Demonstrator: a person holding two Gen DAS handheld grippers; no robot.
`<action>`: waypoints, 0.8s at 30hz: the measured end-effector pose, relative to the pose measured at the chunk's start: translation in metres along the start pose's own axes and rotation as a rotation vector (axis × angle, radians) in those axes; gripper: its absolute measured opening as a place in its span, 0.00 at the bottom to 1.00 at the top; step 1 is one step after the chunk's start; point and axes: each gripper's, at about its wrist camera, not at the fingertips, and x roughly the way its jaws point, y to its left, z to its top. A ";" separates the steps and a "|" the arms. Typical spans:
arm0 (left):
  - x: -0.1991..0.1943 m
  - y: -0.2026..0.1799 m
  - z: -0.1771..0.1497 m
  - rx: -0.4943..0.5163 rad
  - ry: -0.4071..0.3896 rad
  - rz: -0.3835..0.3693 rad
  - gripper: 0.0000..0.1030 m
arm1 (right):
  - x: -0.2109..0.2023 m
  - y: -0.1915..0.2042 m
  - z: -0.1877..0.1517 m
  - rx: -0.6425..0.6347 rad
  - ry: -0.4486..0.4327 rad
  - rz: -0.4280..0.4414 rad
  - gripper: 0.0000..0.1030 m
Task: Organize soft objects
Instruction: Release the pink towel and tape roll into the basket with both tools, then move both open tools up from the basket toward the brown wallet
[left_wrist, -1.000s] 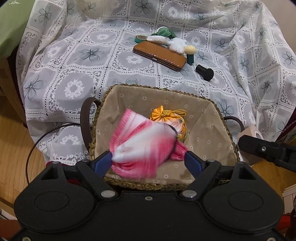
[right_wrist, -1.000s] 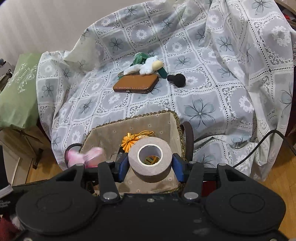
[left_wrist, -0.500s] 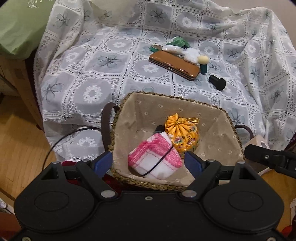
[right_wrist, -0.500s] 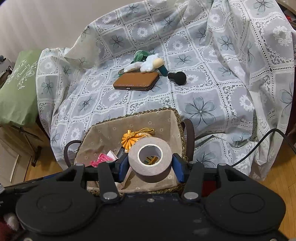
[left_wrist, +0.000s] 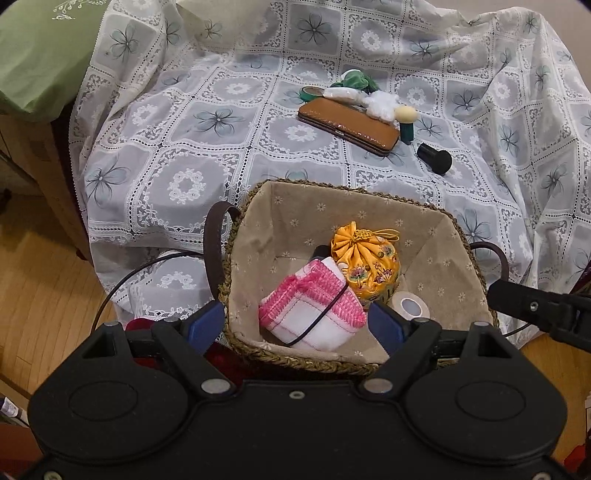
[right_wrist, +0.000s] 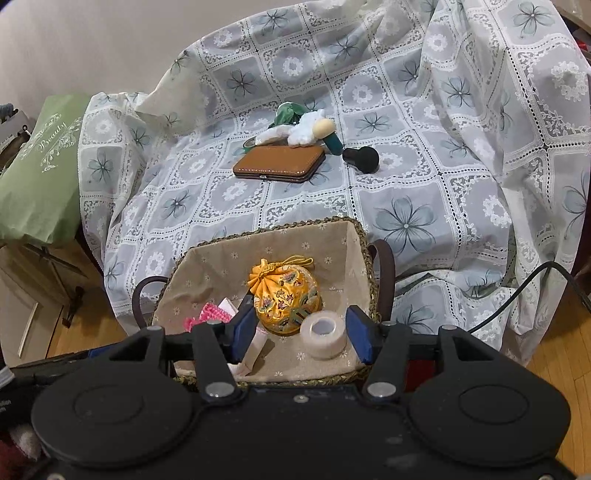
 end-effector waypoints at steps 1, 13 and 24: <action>0.000 0.000 0.000 0.001 0.000 0.000 0.79 | 0.001 0.000 0.000 0.000 0.002 0.000 0.52; 0.000 0.000 -0.001 0.008 0.003 0.001 0.79 | 0.003 -0.002 -0.002 0.010 0.026 -0.007 0.55; 0.000 -0.001 -0.001 0.008 0.004 0.001 0.79 | 0.006 -0.002 -0.002 0.015 0.043 -0.012 0.58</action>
